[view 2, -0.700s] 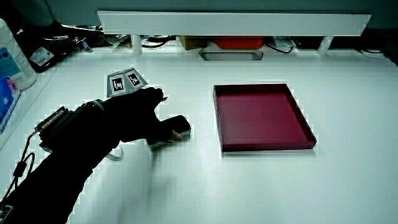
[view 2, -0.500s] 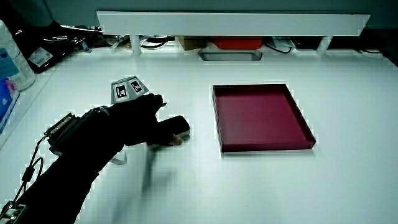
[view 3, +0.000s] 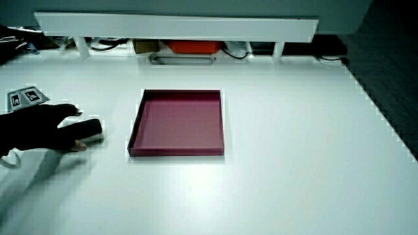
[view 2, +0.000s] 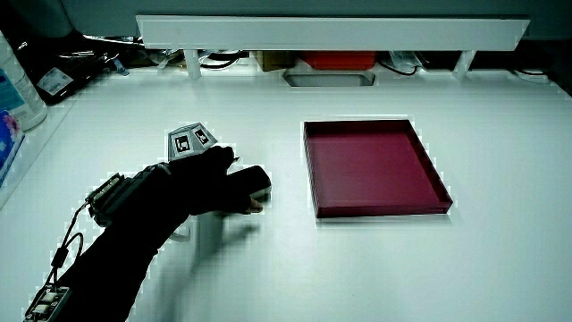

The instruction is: Pick eraser

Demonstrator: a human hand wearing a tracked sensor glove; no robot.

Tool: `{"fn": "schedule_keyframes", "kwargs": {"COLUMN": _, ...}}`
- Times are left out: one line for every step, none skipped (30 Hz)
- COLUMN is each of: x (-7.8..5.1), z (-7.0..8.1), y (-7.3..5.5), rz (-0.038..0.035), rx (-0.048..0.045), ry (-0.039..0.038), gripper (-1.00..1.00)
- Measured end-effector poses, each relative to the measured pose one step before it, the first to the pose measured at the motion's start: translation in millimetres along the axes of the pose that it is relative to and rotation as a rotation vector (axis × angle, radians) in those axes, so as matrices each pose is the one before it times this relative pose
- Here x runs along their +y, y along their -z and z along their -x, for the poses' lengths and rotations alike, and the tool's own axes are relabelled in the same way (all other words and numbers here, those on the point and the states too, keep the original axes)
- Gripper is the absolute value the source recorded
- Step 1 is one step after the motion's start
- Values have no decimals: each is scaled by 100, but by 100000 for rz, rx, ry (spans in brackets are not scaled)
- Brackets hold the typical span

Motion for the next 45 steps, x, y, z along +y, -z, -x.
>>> {"fn": "schedule_keyframes", "kwargs": {"x": 65, "z": -9, "y": 72, "rz": 213, "rx": -329, "ry": -303, "gripper": 0}}
{"fn": "schedule_keyframes", "kwargs": {"x": 310, "z": 329, "y": 249, "rz": 112, "rx": 1126, "ry": -1111, "gripper": 0}}
{"fn": "schedule_keyframes", "kwargs": {"x": 79, "z": 37, "y": 79, "rz": 212, "rx": -887, "ry": -43, "gripper": 0}}
{"fn": "schedule_keyframes", "kwargs": {"x": 76, "z": 27, "y": 78, "rz": 558, "rx": 407, "ry": -12, "gripper": 0}}
{"fn": "schedule_keyframes", "kwargs": {"x": 195, "z": 271, "y": 167, "rz": -397, "rx": 621, "ry": -917, "gripper": 0}}
{"fn": "schedule_keyframes", "kwargs": {"x": 33, "z": 74, "y": 92, "rz": 302, "rx": 27, "ry": -197, "gripper": 0}}
{"fn": "schedule_keyframes", "kwargs": {"x": -34, "z": -16, "y": 30, "rz": 739, "rx": -500, "ry": -114, "gripper": 0}}
{"fn": "schedule_keyframes", "kwargs": {"x": 33, "z": 47, "y": 31, "rz": -229, "rx": 2, "ry": -265, "gripper": 0}}
{"fn": "schedule_keyframes", "kwargs": {"x": -149, "z": -206, "y": -123, "rz": -381, "rx": 52, "ry": 294, "gripper": 0}}
{"fn": "schedule_keyframes", "kwargs": {"x": 42, "z": 11, "y": -6, "rz": 14, "rx": 754, "ry": 429, "gripper": 0}}
{"fn": "schedule_keyframes", "kwargs": {"x": 215, "z": 294, "y": 112, "rz": -253, "rx": -308, "ry": -364, "gripper": 0}}
{"fn": "schedule_keyframes", "kwargs": {"x": 36, "z": 68, "y": 9, "rz": -640, "rx": 293, "ry": -666, "gripper": 0}}
{"fn": "schedule_keyframes", "kwargs": {"x": -44, "z": -66, "y": -25, "rz": 92, "rx": -369, "ry": 146, "gripper": 0}}
{"fn": "schedule_keyframes", "kwargs": {"x": 16, "z": 8, "y": 27, "rz": 96, "rx": 249, "ry": 432, "gripper": 0}}
{"fn": "schedule_keyframes", "kwargs": {"x": 44, "z": 56, "y": 50, "rz": 374, "rx": 284, "ry": -122, "gripper": 5}}
{"fn": "schedule_keyframes", "kwargs": {"x": -81, "z": -64, "y": -22, "rz": 97, "rx": -556, "ry": 285, "gripper": 11}}
{"fn": "schedule_keyframes", "kwargs": {"x": 183, "z": 343, "y": 169, "rz": -600, "rx": -257, "ry": -813, "gripper": 16}}
{"fn": "schedule_keyframes", "kwargs": {"x": -131, "z": -130, "y": -78, "rz": -601, "rx": 273, "ry": 859, "gripper": 21}}
{"fn": "schedule_keyframes", "kwargs": {"x": 16, "z": 19, "y": -4, "rz": -1541, "rx": 526, "ry": 838, "gripper": 26}}
{"fn": "schedule_keyframes", "kwargs": {"x": -173, "z": -242, "y": -168, "rz": -898, "rx": -546, "ry": 286, "gripper": 32}}
{"fn": "schedule_keyframes", "kwargs": {"x": 63, "z": 54, "y": 28, "rz": -539, "rx": -68, "ry": 718, "gripper": 37}}
{"fn": "schedule_keyframes", "kwargs": {"x": -90, "z": -178, "y": -81, "rz": -692, "rx": 2, "ry": 193, "gripper": 42}}
{"fn": "schedule_keyframes", "kwargs": {"x": 83, "z": 41, "y": 62, "rz": -754, "rx": 1499, "ry": -511, "gripper": 47}}
{"fn": "schedule_keyframes", "kwargs": {"x": -16, "z": 24, "y": 19, "rz": -217, "rx": -114, "ry": -246, "gripper": 53}}
{"fn": "schedule_keyframes", "kwargs": {"x": -158, "z": -159, "y": -84, "rz": -393, "rx": 308, "ry": 740, "gripper": 58}}
{"fn": "schedule_keyframes", "kwargs": {"x": 15, "z": 44, "y": 37, "rz": -1149, "rx": 347, "ry": -99, "gripper": 63}}
{"fn": "schedule_keyframes", "kwargs": {"x": 12, "z": 5, "y": 32, "rz": -377, "rx": 886, "ry": -150, "gripper": 68}}
{"fn": "schedule_keyframes", "kwargs": {"x": 9, "z": 62, "y": 49, "rz": -428, "rx": 4, "ry": 330, "gripper": 74}}
{"fn": "schedule_keyframes", "kwargs": {"x": -18, "z": 53, "y": 30, "rz": -838, "rx": 27, "ry": -335, "gripper": 79}}
{"fn": "schedule_keyframes", "kwargs": {"x": -239, "z": -291, "y": -185, "rz": -1277, "rx": 238, "ry": 290, "gripper": 84}}
{"fn": "schedule_keyframes", "kwargs": {"x": 149, "z": 220, "y": 159, "rz": 156, "rx": 414, "ry": -157, "gripper": 89}}
{"fn": "schedule_keyframes", "kwargs": {"x": -35, "z": -20, "y": -11, "rz": -57, "rx": -171, "ry": 41, "gripper": 95}}
{"fn": "schedule_keyframes", "kwargs": {"x": -19, "z": 82, "y": -2, "rz": -1370, "rx": 542, "ry": -681, "gripper": 100}}
{"fn": "schedule_keyframes", "kwargs": {"x": -62, "z": 2, "y": -46, "rz": 392, "rx": -526, "ry": 656, "gripper": 100}}
{"fn": "schedule_keyframes", "kwargs": {"x": 3, "z": 140, "y": -19, "rz": -855, "rx": -516, "ry": -476, "gripper": 100}}
{"fn": "schedule_keyframes", "kwargs": {"x": -54, "z": -39, "y": -90, "rz": -106, "rx": 1216, "ry": 335, "gripper": 100}}
{"fn": "schedule_keyframes", "kwargs": {"x": -196, "z": -206, "y": -230, "rz": -575, "rx": -1115, "ry": 754, "gripper": 100}}
{"fn": "schedule_keyframes", "kwargs": {"x": -75, "z": -78, "y": -132, "rz": 278, "rx": -197, "ry": 218, "gripper": 100}}
{"fn": "schedule_keyframes", "kwargs": {"x": 81, "z": 170, "y": 15, "rz": -828, "rx": 625, "ry": -292, "gripper": 100}}
{"fn": "schedule_keyframes", "kwargs": {"x": -171, "z": -210, "y": -227, "rz": 256, "rx": -656, "ry": 946, "gripper": 100}}
{"fn": "schedule_keyframes", "kwargs": {"x": -291, "z": -417, "y": -331, "rz": -848, "rx": 723, "ry": 841, "gripper": 100}}
{"fn": "schedule_keyframes", "kwargs": {"x": -190, "z": -371, "y": -248, "rz": -651, "rx": 917, "ry": 358, "gripper": 100}}
{"fn": "schedule_keyframes", "kwargs": {"x": -78, "z": -218, "y": -75, "rz": 735, "rx": -109, "ry": 1069, "gripper": 100}}
{"fn": "schedule_keyframes", "kwargs": {"x": -169, "z": -340, "y": -159, "rz": 125, "rx": -16, "ry": 1133, "gripper": 100}}
{"fn": "schedule_keyframes", "kwargs": {"x": -241, "z": -551, "y": -260, "rz": -1199, "rx": 144, "ry": 1264, "gripper": 100}}
